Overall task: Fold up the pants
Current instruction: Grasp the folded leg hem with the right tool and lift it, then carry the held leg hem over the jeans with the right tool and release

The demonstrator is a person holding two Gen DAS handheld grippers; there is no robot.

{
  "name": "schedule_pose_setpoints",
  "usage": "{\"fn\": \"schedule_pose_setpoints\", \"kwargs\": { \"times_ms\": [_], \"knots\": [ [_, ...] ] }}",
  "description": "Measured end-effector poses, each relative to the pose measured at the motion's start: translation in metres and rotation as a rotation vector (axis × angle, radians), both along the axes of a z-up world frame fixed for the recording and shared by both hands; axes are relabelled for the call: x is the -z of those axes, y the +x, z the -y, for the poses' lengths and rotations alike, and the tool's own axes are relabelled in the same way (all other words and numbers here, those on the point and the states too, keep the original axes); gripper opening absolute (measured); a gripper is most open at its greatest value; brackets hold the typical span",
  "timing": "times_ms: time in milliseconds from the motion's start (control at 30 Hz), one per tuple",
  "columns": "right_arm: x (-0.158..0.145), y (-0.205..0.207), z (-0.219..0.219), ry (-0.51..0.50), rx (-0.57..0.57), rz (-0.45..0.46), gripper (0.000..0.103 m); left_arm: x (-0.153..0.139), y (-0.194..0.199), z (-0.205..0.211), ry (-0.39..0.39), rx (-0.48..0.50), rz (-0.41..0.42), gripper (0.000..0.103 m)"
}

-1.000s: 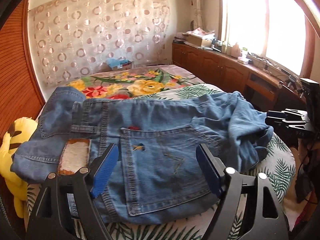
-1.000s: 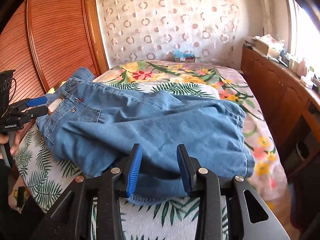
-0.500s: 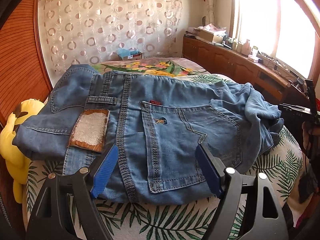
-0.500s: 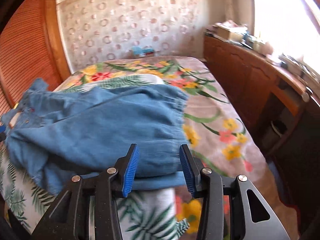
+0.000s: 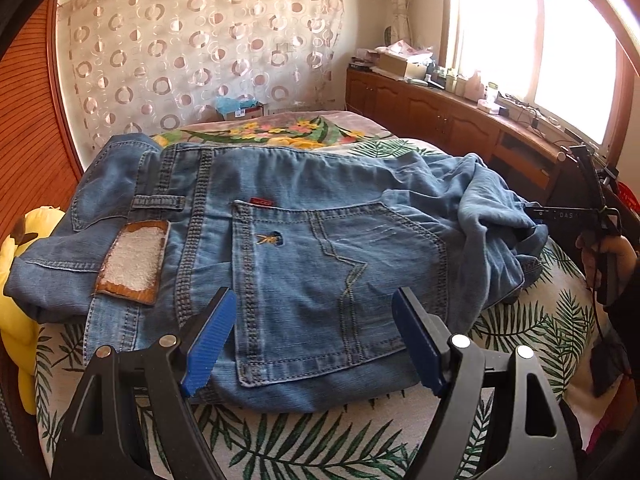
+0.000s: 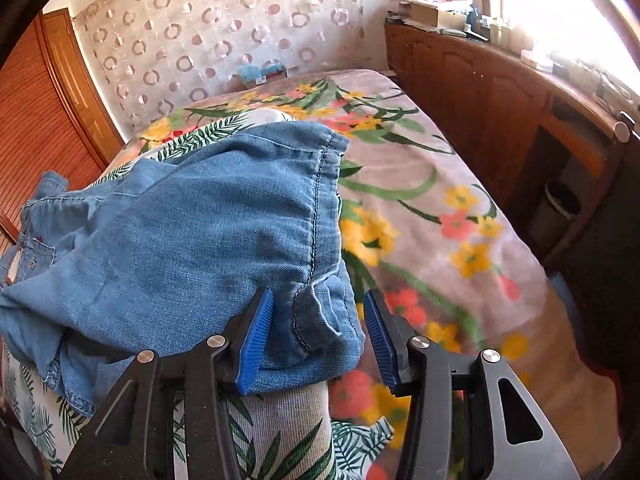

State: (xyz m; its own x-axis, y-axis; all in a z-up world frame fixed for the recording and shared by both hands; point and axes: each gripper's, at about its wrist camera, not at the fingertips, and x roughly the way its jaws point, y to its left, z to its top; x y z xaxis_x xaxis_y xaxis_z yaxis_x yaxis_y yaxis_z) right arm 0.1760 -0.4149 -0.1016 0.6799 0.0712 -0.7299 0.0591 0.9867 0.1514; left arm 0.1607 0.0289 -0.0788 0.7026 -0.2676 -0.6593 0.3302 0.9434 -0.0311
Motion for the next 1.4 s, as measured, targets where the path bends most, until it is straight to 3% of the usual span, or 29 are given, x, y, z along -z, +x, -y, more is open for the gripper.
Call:
{"fn": "schedule_pose_setpoints", "kwargs": {
  "times_ms": [233, 433, 700, 1033, 1200, 1400],
  "knots": [
    [0.003, 0.000, 0.015, 0.087, -0.021, -0.011, 0.048, -0.001, -0.002, 0.007, -0.001, 0.019, -0.001, 0.080],
    [0.000, 0.001, 0.008, 0.057, -0.082, 0.000, 0.021, 0.000, -0.002, 0.007, -0.003, 0.015, -0.004, 0.080],
    [-0.008, -0.010, 0.004, -0.029, -0.040, 0.067, 0.017, 0.002, -0.004, 0.006, -0.001, 0.014, -0.009, 0.080],
    [-0.058, -0.029, 0.028, -0.118, 0.070, 0.211, 0.015, -0.004, -0.007, -0.001, -0.017, 0.000, 0.007, 0.080],
    [-0.088, -0.024, 0.001, -0.158, 0.026, 0.263, 0.015, -0.015, -0.014, -0.010, -0.030, -0.010, 0.033, 0.080],
    [-0.112, -0.019, -0.069, -0.162, -0.128, 0.331, 0.015, -0.026, -0.022, -0.032, -0.044, -0.039, 0.059, 0.080]
  ]
}}
